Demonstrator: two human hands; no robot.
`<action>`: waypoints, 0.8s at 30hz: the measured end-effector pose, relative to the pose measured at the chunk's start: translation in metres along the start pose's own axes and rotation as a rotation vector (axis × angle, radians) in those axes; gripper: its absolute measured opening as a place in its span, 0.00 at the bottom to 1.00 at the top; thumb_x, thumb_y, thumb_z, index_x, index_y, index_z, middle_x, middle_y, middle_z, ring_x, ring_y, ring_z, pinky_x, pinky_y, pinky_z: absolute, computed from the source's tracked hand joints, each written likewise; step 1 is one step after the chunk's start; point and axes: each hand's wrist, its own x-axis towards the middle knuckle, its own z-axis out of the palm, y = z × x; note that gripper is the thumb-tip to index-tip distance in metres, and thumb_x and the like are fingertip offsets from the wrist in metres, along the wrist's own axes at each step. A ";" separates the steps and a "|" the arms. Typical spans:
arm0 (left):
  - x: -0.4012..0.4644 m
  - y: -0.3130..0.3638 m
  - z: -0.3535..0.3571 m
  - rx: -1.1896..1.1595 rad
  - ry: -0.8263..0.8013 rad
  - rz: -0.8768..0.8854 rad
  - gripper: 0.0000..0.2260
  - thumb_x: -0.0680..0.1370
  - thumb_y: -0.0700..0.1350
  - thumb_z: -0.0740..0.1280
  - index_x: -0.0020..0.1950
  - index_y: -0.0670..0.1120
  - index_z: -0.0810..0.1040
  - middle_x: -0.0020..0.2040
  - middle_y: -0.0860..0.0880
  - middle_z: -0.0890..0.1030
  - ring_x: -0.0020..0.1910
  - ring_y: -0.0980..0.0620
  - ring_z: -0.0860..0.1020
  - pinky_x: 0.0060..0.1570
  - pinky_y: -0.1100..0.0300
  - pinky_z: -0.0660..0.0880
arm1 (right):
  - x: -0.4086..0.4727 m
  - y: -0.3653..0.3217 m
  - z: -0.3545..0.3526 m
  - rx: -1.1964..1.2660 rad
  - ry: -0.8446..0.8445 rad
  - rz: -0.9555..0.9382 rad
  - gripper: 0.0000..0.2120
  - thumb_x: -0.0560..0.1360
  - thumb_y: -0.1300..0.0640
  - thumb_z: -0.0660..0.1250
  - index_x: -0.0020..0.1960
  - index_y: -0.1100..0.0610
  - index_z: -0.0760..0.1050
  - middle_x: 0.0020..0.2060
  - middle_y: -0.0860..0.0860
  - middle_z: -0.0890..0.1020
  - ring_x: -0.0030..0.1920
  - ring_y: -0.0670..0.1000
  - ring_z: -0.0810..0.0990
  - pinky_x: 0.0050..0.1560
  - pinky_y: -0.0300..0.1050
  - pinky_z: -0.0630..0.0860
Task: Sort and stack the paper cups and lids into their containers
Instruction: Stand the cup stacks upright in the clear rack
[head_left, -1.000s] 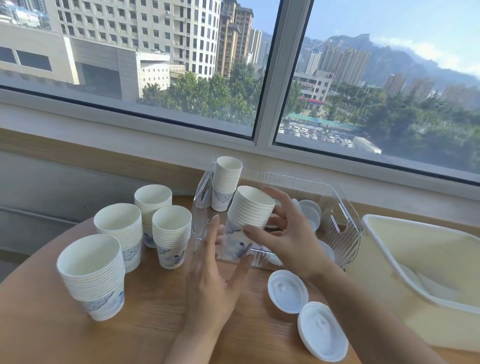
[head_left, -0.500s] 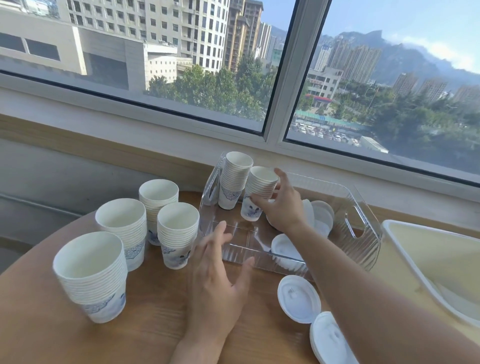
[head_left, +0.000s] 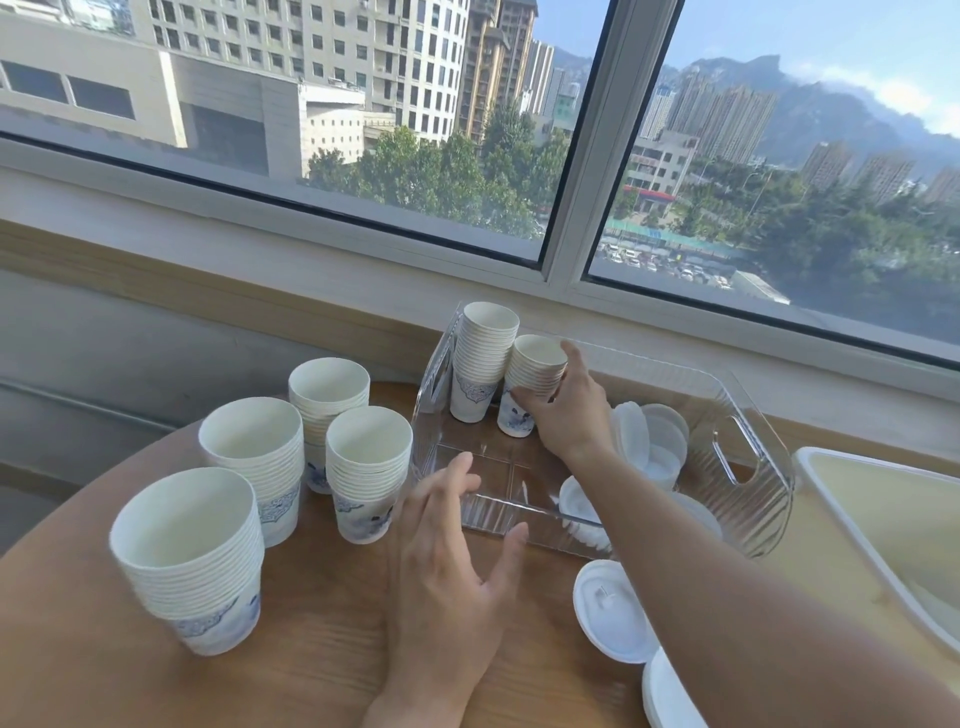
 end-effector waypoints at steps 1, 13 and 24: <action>0.000 0.000 0.000 0.000 0.000 0.001 0.32 0.77 0.61 0.70 0.77 0.51 0.67 0.61 0.59 0.76 0.66 0.55 0.74 0.66 0.49 0.74 | 0.002 0.000 0.000 -0.004 -0.003 0.002 0.42 0.76 0.48 0.77 0.82 0.51 0.58 0.71 0.57 0.77 0.72 0.59 0.73 0.68 0.54 0.71; -0.001 0.007 -0.006 0.006 -0.002 0.021 0.27 0.78 0.56 0.70 0.75 0.50 0.69 0.66 0.56 0.77 0.70 0.55 0.73 0.70 0.52 0.71 | -0.013 -0.004 -0.016 -0.029 0.064 -0.070 0.44 0.75 0.46 0.76 0.83 0.50 0.55 0.77 0.55 0.67 0.74 0.59 0.70 0.69 0.56 0.70; -0.038 0.027 -0.096 0.075 0.252 0.126 0.26 0.78 0.48 0.70 0.75 0.47 0.69 0.60 0.51 0.77 0.60 0.51 0.77 0.60 0.50 0.76 | -0.145 -0.062 -0.009 0.297 -0.117 -0.479 0.23 0.77 0.50 0.75 0.71 0.46 0.75 0.63 0.40 0.75 0.56 0.43 0.78 0.55 0.49 0.80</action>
